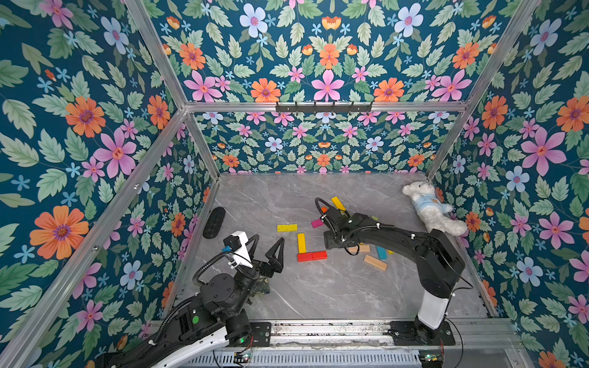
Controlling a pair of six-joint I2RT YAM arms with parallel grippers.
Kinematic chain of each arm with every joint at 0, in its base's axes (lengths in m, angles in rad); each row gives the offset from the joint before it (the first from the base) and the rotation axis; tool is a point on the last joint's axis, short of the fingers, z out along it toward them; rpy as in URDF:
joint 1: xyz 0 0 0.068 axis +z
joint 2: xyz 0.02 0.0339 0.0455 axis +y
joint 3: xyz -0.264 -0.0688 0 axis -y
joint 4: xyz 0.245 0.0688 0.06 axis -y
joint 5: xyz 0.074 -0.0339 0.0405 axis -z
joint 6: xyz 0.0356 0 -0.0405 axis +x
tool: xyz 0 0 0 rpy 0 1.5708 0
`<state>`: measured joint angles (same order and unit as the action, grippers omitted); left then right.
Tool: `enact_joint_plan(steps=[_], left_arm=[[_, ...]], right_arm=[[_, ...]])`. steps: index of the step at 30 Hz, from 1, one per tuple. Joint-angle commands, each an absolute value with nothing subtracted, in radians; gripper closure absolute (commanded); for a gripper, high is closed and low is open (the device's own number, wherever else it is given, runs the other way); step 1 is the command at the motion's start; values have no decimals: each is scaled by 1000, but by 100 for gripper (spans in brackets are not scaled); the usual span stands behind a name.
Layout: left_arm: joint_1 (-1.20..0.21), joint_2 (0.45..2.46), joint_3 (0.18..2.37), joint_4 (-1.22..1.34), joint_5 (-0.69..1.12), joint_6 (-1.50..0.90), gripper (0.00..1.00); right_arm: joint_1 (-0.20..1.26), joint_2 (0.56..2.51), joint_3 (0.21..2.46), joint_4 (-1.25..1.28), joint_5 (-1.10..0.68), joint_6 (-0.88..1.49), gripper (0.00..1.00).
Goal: Assemble the letter h with building blocks
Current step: Assemble the building block at the center of the board, then pick up the building block from the center of the board.
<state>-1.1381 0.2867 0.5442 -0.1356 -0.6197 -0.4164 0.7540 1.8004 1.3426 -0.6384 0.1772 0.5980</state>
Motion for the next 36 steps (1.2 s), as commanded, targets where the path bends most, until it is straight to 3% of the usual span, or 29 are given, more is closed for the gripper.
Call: enact_joint_plan(steps=[1, 7, 13, 19, 26, 36], left_arm=[[-1137, 305, 541, -140, -609, -436, 1], [-1137, 337, 550, -152, -598, -461, 1], [-1137, 349, 525, -122, -591, -461, 1], [-1137, 420, 524, -110, -556, -472, 1], [-1138, 481, 507, -38, -494, -458, 1], [-1119, 876, 606, 63, -292, -462, 0]], right_arm=[[716, 1759, 1340, -675, 185, 640, 24], [553, 1620, 1129, -634, 122, 781, 22], [502, 1521, 963, -565, 96, 930, 30], [492, 1512, 942, -612, 79, 863, 27], [480, 1456, 804, -474, 86, 821, 21], [387, 1409, 735, -417, 15, 772, 18]])
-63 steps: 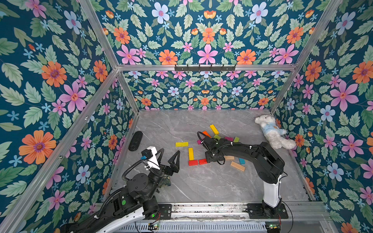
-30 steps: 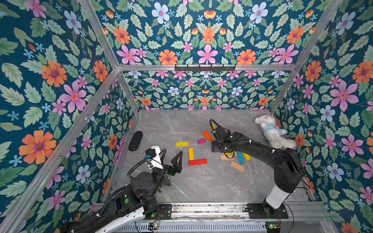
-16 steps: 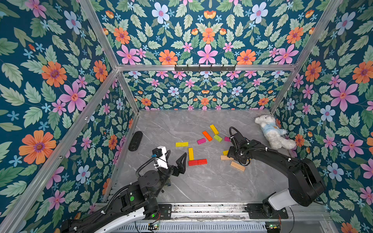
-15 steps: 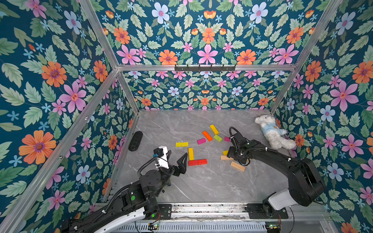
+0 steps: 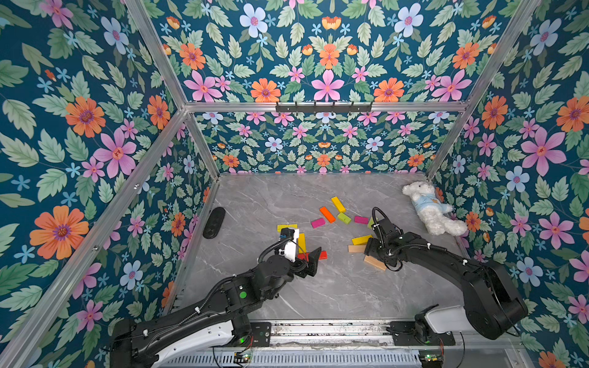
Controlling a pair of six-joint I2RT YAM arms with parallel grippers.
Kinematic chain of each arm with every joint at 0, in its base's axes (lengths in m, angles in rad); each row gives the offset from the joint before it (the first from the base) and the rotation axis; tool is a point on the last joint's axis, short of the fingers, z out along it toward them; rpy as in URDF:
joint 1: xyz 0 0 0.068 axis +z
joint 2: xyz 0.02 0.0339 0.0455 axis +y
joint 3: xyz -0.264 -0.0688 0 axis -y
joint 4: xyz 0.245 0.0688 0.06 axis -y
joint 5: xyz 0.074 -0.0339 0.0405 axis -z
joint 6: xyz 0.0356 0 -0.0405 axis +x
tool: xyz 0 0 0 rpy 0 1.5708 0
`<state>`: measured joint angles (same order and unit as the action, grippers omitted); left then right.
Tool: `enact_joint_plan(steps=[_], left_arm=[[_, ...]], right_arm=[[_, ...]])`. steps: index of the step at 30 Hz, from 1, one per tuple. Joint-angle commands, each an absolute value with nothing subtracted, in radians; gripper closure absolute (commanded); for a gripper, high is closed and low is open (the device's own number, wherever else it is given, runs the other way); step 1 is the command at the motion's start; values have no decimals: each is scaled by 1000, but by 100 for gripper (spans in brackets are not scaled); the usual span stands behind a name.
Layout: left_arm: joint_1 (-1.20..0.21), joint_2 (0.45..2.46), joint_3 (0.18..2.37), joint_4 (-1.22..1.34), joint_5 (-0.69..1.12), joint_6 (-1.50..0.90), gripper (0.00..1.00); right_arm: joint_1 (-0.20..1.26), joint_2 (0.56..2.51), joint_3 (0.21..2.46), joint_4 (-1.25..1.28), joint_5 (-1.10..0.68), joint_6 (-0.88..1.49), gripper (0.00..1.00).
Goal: Assemble the letter h with building blocks
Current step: Pick up the building block from the center of the board.
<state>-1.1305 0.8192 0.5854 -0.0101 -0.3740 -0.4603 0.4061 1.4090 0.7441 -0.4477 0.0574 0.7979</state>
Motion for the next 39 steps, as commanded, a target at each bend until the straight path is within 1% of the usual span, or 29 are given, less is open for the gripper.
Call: enact_joint_plan(steps=[1, 7, 11, 15, 17, 22, 24, 26, 29, 32, 33, 36, 39], left_arm=[[-1108, 915, 617, 74, -261, -468, 1], [-1028, 1118, 680, 102, -93, -499, 1], [-1005, 1232, 710, 102, -47, -518, 1], [-1003, 1295, 726, 103, -17, -527, 1], [-1003, 1311, 735, 90, -17, -529, 1], [-1003, 1322, 755, 72, -15, -530, 1], [-1003, 1316, 757, 69, -16, -532, 1], [-1003, 1304, 755, 66, -23, -531, 1], [-1004, 1291, 754, 59, -33, -527, 0], [-1003, 1301, 747, 65, -34, -515, 1], [-1004, 1317, 749, 65, -23, -514, 1], [-1006, 1389, 771, 69, 20, -508, 2], [-1017, 1462, 807, 78, 57, -490, 1]], right_arm=[[385, 1404, 730, -409, 4, 764, 17], [399, 1362, 663, -334, -121, 793, 18], [454, 1326, 621, -302, -127, 846, 18], [508, 1294, 581, -226, -156, 900, 18], [528, 1293, 595, -247, -137, 902, 19], [539, 1352, 673, -414, -5, 810, 34], [540, 1379, 687, -453, 43, 787, 36], [540, 1395, 686, -451, 61, 773, 36], [542, 1408, 680, -409, 39, 759, 36], [566, 1395, 684, -402, 64, 751, 33], [569, 1386, 684, -402, 74, 752, 31], [571, 1349, 676, -417, 109, 786, 30], [568, 1260, 646, -410, 169, 814, 30]])
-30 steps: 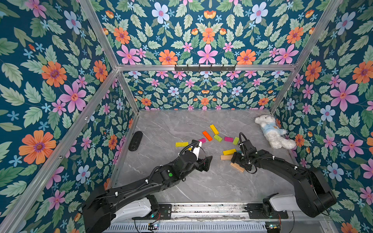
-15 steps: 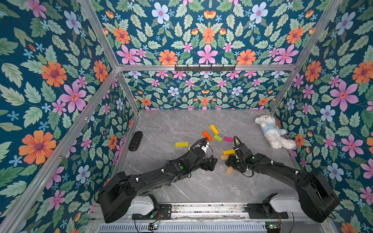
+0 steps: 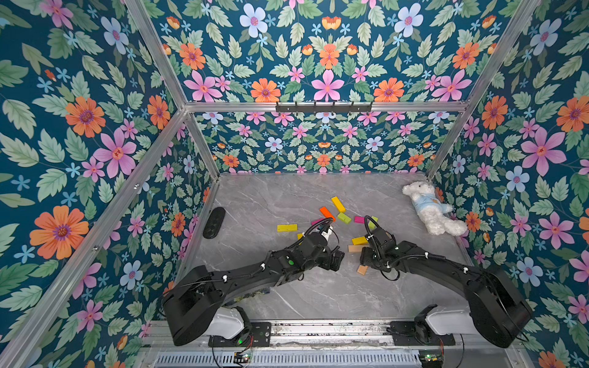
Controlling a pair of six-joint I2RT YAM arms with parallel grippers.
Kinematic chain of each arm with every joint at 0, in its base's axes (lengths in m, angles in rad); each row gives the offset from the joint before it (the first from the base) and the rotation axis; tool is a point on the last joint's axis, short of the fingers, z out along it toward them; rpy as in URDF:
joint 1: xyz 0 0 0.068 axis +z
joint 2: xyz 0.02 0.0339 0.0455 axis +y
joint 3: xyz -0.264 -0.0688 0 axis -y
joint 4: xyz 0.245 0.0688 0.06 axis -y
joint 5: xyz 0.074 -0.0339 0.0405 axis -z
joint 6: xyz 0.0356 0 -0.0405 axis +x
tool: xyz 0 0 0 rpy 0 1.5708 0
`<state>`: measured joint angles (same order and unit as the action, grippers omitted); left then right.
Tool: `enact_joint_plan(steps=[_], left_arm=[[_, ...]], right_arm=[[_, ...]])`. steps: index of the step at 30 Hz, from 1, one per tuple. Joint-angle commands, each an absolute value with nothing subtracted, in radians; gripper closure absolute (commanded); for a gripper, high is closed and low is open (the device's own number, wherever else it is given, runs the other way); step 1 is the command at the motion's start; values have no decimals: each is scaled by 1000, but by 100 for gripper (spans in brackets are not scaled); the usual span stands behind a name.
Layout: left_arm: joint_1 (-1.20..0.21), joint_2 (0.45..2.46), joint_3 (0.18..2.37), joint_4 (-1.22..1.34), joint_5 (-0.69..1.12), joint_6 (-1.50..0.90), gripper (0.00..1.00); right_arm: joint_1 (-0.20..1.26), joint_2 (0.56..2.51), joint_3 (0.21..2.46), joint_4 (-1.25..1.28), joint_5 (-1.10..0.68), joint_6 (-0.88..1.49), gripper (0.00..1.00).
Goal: Assemble the letter h with building blocks
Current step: Pick up the building block from the center of the board.
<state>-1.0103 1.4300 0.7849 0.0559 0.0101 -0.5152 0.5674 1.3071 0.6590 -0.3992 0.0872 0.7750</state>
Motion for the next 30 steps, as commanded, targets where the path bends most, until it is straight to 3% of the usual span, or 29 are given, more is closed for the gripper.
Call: enact_joint_plan(steps=[1, 10, 20, 30], left_arm=[[-1025, 1486, 823, 82, 65, -479, 1], [-1137, 1779, 1097, -17, 41, -368, 1], [-1198, 1997, 1306, -190, -94, -295, 19], [-1200, 2113, 1424, -241, -72, -261, 41]], right_arm=[[562, 1229, 641, -421, 197, 822, 30], [356, 1003, 598, -476, 186, 834, 27], [339, 942, 581, -471, 165, 833, 26], [340, 851, 569, -491, 180, 841, 25]])
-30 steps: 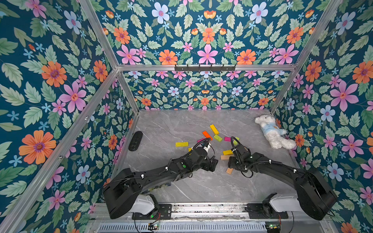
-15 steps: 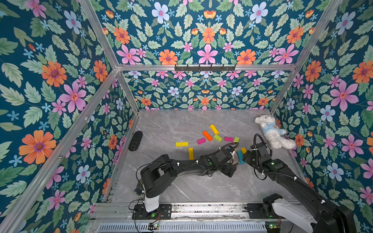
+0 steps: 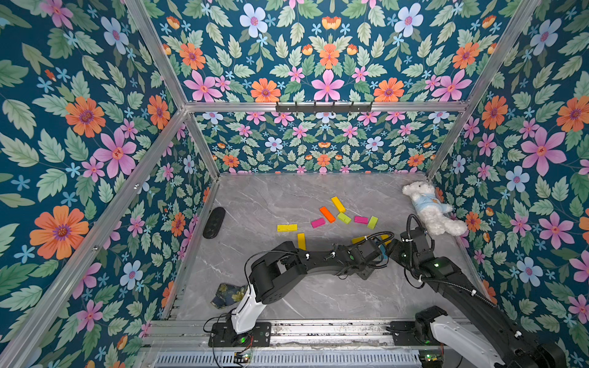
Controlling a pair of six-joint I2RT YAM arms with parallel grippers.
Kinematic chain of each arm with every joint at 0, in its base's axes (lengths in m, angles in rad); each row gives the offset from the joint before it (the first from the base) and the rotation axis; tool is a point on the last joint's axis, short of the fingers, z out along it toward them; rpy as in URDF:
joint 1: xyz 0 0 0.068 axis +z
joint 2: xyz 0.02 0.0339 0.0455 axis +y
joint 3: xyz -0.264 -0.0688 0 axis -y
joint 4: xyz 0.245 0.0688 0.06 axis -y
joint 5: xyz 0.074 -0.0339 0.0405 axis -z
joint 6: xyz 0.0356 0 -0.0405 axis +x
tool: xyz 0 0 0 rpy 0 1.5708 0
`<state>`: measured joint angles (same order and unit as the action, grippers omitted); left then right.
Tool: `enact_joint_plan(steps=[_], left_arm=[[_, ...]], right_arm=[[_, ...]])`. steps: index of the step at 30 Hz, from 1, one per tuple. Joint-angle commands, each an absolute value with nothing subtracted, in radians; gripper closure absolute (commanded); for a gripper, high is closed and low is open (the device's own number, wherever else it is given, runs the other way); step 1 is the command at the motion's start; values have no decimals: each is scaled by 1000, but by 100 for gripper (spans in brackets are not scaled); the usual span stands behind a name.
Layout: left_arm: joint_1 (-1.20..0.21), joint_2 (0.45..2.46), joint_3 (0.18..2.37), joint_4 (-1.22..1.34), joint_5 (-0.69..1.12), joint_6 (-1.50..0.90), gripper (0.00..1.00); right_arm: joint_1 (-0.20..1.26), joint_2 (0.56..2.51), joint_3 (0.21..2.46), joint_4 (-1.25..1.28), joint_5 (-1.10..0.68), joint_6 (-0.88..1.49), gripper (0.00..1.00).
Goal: Assemble the letter h with building blocks
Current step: Pick up the building block from the center of the board.
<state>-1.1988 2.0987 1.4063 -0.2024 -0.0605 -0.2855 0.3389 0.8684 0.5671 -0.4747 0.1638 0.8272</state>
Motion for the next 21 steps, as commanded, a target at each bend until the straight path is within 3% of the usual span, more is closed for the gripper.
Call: enact_joint_plan(steps=[1, 11, 18, 21], left_arm=[[-1200, 2121, 1431, -245, -68, -259, 42], [-1206, 2120, 1411, -230, -126, -271, 67], [-1204, 1966, 1295, -160, -231, -324, 88], [-1203, 1853, 1211, -152, -295, -375, 92]], right_arm=[[339, 843, 572, -497, 185, 842, 25], [338, 819, 580, -502, 200, 848, 23], [337, 842, 571, -479, 198, 848, 23], [337, 856, 560, -452, 180, 847, 23]])
